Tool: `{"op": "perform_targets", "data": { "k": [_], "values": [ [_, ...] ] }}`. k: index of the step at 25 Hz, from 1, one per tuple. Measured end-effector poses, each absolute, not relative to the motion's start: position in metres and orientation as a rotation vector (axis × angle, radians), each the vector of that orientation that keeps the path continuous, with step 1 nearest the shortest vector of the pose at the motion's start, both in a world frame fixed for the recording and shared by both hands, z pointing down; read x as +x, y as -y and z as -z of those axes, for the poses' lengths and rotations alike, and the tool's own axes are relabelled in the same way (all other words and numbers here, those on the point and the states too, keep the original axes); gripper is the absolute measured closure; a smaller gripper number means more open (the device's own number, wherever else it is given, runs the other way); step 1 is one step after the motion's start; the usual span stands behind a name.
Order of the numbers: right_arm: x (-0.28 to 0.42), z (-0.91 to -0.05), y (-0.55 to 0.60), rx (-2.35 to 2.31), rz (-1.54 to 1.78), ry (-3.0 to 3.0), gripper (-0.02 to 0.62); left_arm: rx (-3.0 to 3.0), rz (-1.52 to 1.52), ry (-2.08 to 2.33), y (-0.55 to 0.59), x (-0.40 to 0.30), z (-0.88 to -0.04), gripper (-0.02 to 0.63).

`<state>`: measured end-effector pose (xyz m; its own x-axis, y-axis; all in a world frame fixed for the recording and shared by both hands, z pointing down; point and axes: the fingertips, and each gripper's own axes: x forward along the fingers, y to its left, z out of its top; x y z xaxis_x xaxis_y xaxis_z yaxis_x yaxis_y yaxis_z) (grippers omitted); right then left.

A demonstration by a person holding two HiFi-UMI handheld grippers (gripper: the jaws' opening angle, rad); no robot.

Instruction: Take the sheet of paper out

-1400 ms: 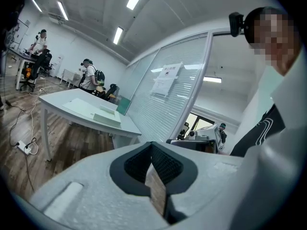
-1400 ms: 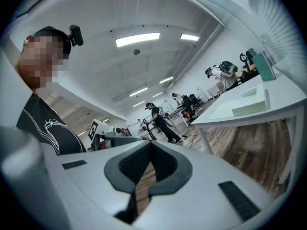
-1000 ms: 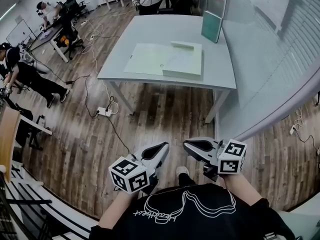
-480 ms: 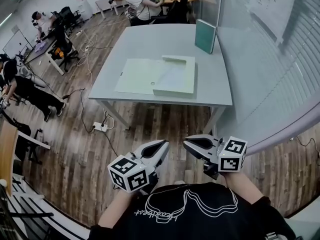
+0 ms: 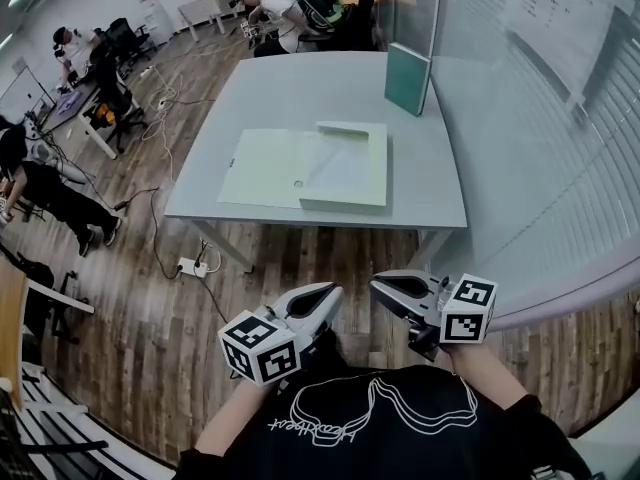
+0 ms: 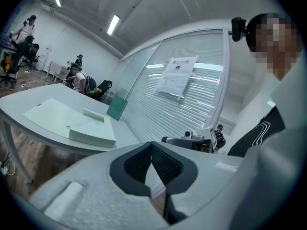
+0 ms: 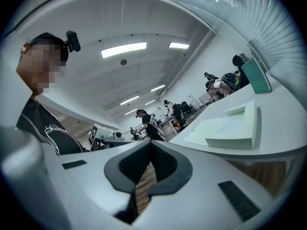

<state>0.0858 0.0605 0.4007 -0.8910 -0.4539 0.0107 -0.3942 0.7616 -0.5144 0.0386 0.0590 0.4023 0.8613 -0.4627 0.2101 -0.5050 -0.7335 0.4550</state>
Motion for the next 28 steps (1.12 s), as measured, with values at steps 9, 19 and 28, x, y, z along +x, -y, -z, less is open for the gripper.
{"op": "perform_targets", "data": {
  "k": [9, 19, 28],
  "values": [
    [0.083, -0.392, 0.033, -0.808, 0.774, -2.774, 0.584, 2.561, -0.126, 0.597, 0.042, 0.032, -0.391, 0.594],
    [0.065, -0.377, 0.136, -0.952, 0.765, -2.683, 0.586, 2.591, -0.167, 0.451, 0.151, 0.014, -0.374, 0.594],
    [0.061, -0.382, 0.209, -1.048, 0.785, -2.610, 0.584, 2.581, -0.215, 0.338, 0.228, 0.010, -0.384, 0.594]
  ]
}}
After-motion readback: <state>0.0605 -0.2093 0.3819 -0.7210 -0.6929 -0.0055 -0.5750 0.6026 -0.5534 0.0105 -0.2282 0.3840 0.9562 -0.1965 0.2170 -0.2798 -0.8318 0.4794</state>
